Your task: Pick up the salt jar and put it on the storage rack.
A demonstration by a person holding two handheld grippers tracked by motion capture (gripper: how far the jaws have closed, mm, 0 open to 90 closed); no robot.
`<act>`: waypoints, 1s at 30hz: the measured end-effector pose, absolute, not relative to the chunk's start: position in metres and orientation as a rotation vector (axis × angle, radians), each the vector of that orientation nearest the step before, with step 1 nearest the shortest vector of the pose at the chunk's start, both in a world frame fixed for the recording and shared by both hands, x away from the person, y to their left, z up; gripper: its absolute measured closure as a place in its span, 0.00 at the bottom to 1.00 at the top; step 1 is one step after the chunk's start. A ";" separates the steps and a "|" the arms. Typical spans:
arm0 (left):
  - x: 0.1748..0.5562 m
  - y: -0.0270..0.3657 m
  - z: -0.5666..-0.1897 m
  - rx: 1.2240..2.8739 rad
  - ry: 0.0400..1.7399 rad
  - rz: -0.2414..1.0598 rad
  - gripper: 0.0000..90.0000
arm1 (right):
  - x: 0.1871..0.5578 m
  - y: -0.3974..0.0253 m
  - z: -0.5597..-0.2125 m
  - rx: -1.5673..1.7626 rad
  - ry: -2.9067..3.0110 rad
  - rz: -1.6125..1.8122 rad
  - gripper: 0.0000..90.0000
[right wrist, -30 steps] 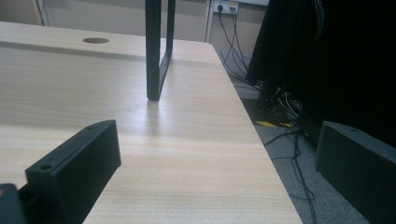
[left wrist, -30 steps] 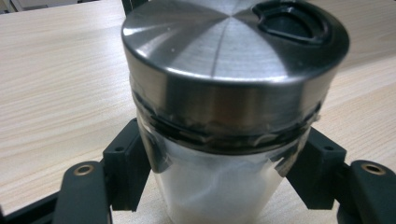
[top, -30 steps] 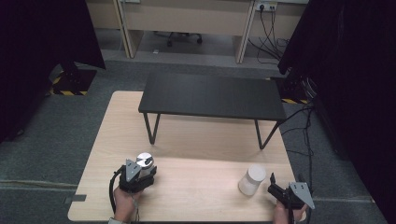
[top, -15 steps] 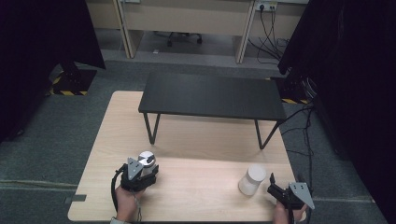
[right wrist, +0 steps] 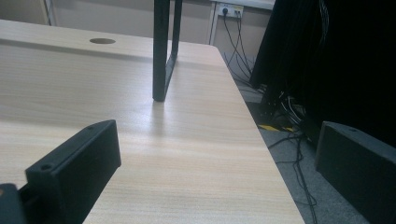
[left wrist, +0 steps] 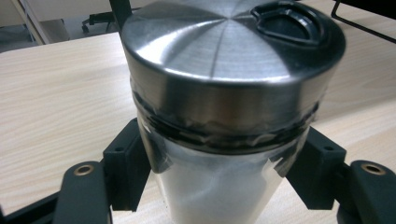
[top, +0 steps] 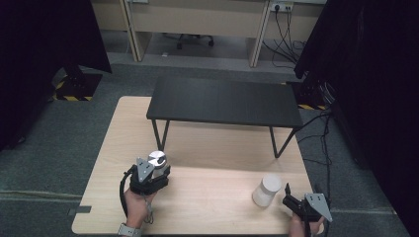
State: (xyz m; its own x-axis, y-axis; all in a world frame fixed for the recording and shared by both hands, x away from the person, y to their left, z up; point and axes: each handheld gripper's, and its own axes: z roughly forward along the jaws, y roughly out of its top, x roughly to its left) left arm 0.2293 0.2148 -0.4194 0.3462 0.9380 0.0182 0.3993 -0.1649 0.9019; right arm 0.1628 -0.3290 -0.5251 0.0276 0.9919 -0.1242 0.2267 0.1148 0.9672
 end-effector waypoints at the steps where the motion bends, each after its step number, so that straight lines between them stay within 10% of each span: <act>1: 0.230 0.214 -0.417 1.735 1.199 0.775 0.34 | 0.163 -0.329 -0.525 1.301 1.395 0.975 0.01; 30: 0.249 0.194 -0.343 1.675 1.198 0.815 0.34 | 0.163 -0.331 -0.524 1.306 1.401 0.986 0.01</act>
